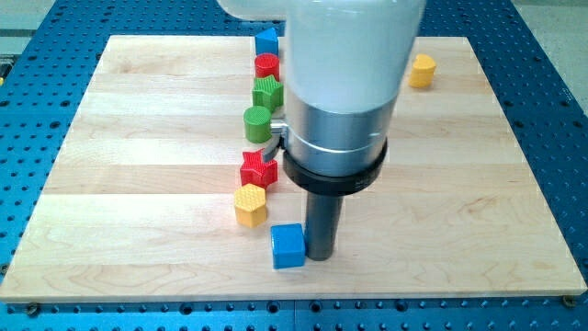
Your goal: Place the yellow heart in between the green circle and the red star
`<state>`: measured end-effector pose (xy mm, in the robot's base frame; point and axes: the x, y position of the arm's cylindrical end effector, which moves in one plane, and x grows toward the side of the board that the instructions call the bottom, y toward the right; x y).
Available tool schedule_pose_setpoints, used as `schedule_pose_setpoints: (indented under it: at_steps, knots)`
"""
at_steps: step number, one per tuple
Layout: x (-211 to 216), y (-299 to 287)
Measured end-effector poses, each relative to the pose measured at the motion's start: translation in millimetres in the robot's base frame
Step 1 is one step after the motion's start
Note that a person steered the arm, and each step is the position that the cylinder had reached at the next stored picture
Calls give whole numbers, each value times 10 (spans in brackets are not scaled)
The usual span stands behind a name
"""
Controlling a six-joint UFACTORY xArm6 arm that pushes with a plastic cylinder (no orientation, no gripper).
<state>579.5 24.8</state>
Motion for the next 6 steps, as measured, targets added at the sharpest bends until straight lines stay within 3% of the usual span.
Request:
schedule_pose_setpoints:
  at_steps: [3, 4, 5, 6]
  knots:
    - [70, -481]
    - [16, 234]
    - [-271, 971]
    - [-1293, 1353]
